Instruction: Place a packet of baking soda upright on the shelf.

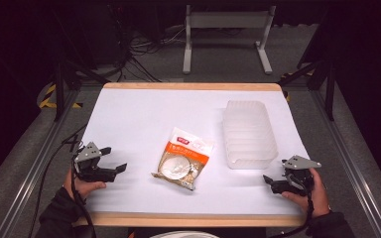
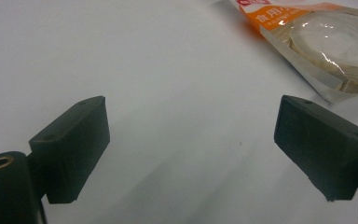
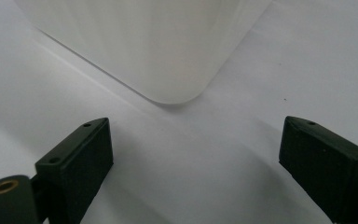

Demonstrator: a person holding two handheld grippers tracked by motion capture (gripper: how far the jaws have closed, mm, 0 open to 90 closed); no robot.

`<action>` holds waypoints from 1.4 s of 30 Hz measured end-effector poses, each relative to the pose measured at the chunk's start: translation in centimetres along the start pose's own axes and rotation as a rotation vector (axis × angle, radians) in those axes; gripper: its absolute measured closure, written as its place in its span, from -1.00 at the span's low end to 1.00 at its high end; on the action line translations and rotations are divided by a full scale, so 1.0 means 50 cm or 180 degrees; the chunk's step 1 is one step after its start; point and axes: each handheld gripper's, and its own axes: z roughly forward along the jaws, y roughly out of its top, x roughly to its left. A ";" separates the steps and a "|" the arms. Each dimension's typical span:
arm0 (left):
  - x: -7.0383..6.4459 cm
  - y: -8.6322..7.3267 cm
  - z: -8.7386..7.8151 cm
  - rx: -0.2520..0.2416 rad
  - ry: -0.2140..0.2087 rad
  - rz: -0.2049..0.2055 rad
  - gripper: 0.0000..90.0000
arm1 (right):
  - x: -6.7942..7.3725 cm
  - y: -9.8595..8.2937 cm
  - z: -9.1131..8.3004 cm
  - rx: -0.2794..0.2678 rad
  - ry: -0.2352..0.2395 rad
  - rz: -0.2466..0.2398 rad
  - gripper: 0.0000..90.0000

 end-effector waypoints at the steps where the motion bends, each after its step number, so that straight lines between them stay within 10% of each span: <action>1: -0.002 0.001 0.000 0.0021 -0.0012 -0.0007 -0.75 | 0.000 0.000 0.000 0.0002 0.0003 -0.0001 -0.77; 18: -0.008 0.037 0.021 -0.0053 -0.0316 -0.0070 -0.70 | 0.005 -0.001 -0.002 -0.0028 -0.0072 -0.0041 -0.77; 31: -0.029 0.150 0.127 0.0135 -0.0760 0.0022 -0.60 | 0.009 -0.006 -0.011 -0.0159 -0.0130 -0.0067 -0.76; 42: -0.043 0.210 0.238 0.0385 -0.0800 0.0084 -0.70 | 0.010 -0.011 -0.024 -0.0404 -0.0093 -0.0099 -0.75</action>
